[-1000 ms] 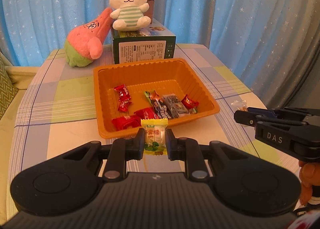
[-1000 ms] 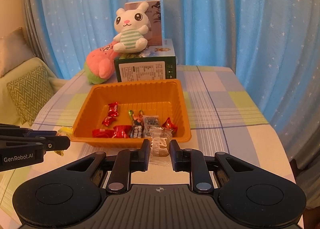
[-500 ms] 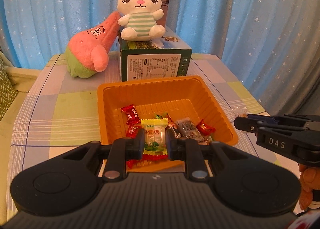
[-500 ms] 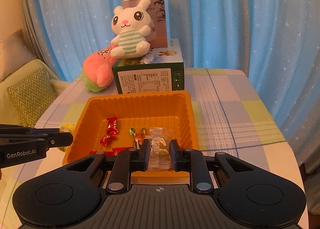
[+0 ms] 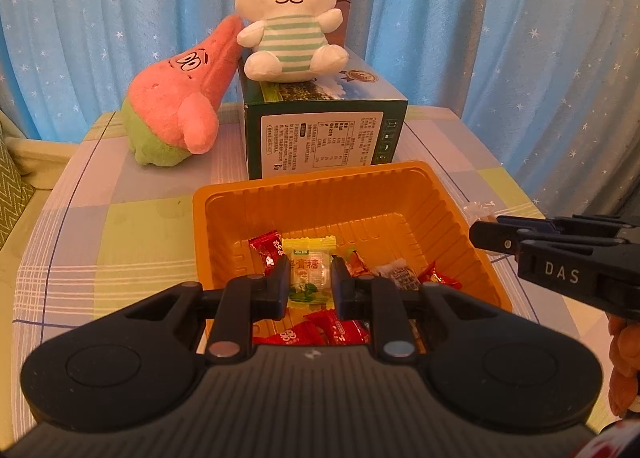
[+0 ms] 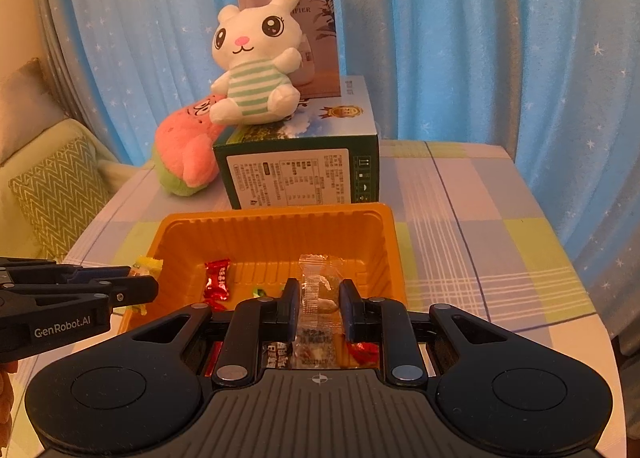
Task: Organize snacks
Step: 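Carry both held candies over the orange tray, then open both tools to drop the candies into the tray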
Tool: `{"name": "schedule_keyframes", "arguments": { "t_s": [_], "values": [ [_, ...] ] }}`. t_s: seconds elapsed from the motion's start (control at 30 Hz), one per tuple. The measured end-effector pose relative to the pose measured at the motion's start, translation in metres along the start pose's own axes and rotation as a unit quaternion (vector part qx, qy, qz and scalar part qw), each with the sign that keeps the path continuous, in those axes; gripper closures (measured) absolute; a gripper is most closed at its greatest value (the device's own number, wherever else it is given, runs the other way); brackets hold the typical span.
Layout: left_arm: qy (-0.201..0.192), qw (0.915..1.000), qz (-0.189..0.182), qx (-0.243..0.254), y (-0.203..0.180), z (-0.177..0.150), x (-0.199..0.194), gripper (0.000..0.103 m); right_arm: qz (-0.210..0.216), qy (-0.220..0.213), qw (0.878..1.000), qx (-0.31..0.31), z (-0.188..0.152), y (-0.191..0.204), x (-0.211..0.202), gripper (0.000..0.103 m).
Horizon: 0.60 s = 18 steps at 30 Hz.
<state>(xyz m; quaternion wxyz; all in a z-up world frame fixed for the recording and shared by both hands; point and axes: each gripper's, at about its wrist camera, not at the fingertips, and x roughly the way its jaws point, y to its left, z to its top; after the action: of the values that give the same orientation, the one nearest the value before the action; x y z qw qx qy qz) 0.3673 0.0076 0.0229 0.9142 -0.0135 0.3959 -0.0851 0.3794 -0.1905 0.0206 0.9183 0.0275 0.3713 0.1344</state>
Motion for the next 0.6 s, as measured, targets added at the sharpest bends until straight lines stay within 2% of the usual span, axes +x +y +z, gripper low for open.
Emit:
{"name": "schedule_keyframes", "arguments": {
  "t_s": [0.6],
  "values": [
    [0.013, 0.9997, -0.006, -0.02, 0.015, 0.011, 0.034, 0.084, 0.0, 0.014, 1.0, 0.006, 0.008, -0.006, 0.027, 0.081]
  ]
}}
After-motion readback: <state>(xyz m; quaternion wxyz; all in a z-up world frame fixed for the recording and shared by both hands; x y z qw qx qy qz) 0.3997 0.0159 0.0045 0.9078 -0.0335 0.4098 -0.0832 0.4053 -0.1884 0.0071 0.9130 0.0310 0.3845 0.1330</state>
